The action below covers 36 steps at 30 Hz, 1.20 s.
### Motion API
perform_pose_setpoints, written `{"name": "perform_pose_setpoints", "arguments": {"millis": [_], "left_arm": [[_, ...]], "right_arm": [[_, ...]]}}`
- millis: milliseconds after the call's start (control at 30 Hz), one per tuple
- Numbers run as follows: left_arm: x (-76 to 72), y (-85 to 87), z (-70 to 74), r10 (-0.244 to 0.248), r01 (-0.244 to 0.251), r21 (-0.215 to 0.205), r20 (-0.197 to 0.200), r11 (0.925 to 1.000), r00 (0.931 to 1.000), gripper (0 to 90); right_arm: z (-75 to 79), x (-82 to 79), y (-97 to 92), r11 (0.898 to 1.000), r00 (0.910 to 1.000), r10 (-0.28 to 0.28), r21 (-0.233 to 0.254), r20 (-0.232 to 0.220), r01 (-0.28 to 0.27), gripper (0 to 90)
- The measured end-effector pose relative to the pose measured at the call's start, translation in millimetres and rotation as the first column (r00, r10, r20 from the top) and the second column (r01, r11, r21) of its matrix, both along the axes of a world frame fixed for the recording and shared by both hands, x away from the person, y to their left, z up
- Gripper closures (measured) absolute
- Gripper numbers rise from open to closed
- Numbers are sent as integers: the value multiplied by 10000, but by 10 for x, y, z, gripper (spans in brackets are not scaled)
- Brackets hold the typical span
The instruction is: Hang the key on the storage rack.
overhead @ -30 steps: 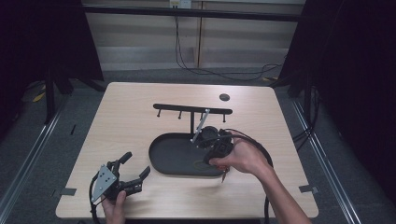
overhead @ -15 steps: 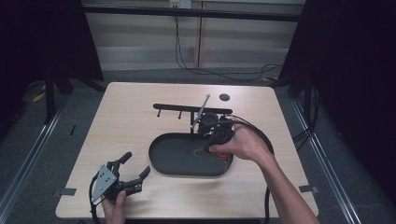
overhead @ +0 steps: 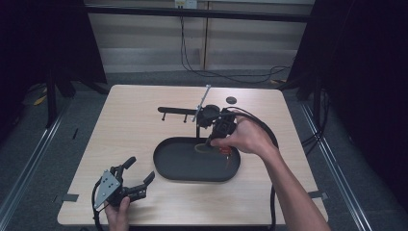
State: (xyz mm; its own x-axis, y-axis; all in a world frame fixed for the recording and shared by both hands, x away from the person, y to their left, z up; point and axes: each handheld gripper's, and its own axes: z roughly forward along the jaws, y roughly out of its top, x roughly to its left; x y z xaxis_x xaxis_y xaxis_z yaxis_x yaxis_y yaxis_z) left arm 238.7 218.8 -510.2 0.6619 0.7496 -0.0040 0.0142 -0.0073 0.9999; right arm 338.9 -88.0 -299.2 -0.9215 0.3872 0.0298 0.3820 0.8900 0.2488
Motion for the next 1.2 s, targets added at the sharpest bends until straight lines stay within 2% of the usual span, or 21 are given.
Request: {"name": "perform_pose_setpoints", "arguments": {"millis": [167, 333, 600, 733, 967, 1200], "left_arm": [[0, 1, 0, -12, 12, 1, 3, 10000, 10000, 157], [0, 0, 0, -15, 15, -2, 5, 10000, 10000, 157], [-1, 0, -1, -19, 19, -22, -4, 10000, 10000, 157], [-1, 1, -1, -23, 23, -18, -3, 10000, 10000, 157], [-1, -6, -2, -24, 24, -105, 8, 9999, 10000, 157], [-2, -2, -1, -9, 9, -54, 12, 10000, 10000, 157]], "right_arm": [[105, 59, -22, 9999, 9996, -54, 143, 288, 50, 859], [189, 109, -32, 9995, 9993, -168, 261, 348, 159, 859], [257, 220, 22, 9991, 9989, -22, 435, 470, 2, 859], [283, 264, 59, 9996, 9990, -23, 277, 446, 10, 859], [334, 352, 99, 9995, 9985, 50, 296, 545, -66, 858], [307, 487, 99, 9997, 9979, -214, 151, 619, 205, 858]]}}
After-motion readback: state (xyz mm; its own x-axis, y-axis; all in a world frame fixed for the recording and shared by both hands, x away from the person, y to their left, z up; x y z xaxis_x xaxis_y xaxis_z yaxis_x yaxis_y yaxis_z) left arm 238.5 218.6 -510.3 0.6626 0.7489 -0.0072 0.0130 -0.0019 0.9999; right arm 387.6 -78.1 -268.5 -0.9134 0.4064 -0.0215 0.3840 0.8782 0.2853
